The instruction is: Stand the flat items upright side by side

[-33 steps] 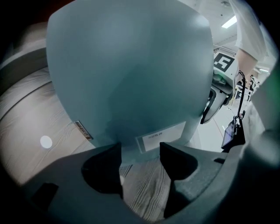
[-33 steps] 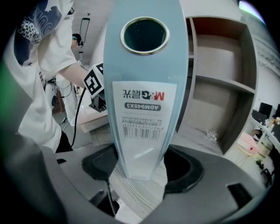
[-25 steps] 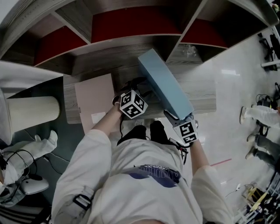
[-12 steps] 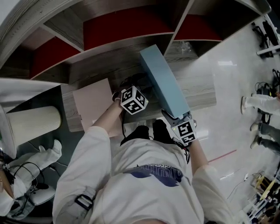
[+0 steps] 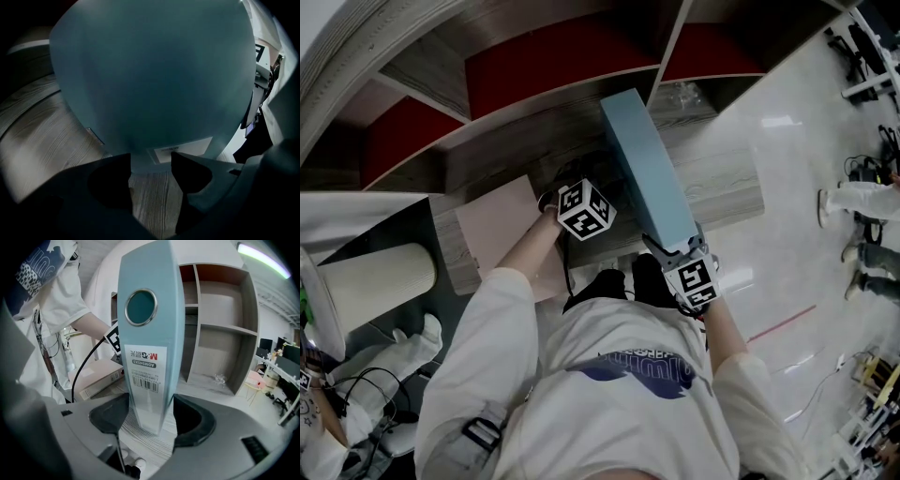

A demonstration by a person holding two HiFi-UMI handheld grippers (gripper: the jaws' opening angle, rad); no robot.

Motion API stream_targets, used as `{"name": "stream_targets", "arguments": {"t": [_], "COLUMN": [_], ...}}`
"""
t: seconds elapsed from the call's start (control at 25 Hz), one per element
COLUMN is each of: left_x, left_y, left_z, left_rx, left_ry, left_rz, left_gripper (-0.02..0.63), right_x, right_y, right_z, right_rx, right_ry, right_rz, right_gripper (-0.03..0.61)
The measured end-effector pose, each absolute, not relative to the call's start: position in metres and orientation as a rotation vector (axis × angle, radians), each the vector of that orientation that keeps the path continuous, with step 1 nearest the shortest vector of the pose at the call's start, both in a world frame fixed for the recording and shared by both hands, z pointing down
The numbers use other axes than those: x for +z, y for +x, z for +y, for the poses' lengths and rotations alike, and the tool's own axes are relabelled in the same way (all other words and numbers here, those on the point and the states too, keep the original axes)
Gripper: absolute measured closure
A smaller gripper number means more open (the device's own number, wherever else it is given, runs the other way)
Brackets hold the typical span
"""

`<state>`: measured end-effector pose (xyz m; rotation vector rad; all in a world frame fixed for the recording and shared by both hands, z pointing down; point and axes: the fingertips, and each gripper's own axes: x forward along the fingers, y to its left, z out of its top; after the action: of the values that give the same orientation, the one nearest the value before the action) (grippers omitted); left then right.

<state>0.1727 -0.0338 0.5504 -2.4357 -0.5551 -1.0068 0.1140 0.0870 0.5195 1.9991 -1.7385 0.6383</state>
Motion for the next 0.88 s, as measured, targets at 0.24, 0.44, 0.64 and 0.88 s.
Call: {"name": "stream_targets", "arguments": {"t": [0.24, 0.44, 0.64, 0.88], "left_x": [0.549, 0.551, 0.549, 0.548], "left_y": [0.175, 0.174, 0.18, 0.187], "left_z": [-0.034, -0.035, -0.036, -0.043], "left_rx": [-0.993, -0.978, -0.975, -0.988], "left_ry": [-2.421, -2.403, -2.371, -2.35], "left_rz": [-0.568, -0.59, -0.597, -0.596], "left_gripper": [0.348, 0.348, 0.348, 0.348], "right_x": [0.518, 0.52, 0.518, 0.518], "right_y": [0.115, 0.113, 0.115, 0.119], "right_z": [0.085, 0.082, 0.079, 0.071], "right_rx": [0.634, 0.626, 0.623, 0.625], "right_ry": [2.019, 2.004, 2.006, 2.009], "right_rz": [-1.717, -1.71, -1.698, -1.712], "right_gripper": [0.29, 0.29, 0.29, 0.29]}}
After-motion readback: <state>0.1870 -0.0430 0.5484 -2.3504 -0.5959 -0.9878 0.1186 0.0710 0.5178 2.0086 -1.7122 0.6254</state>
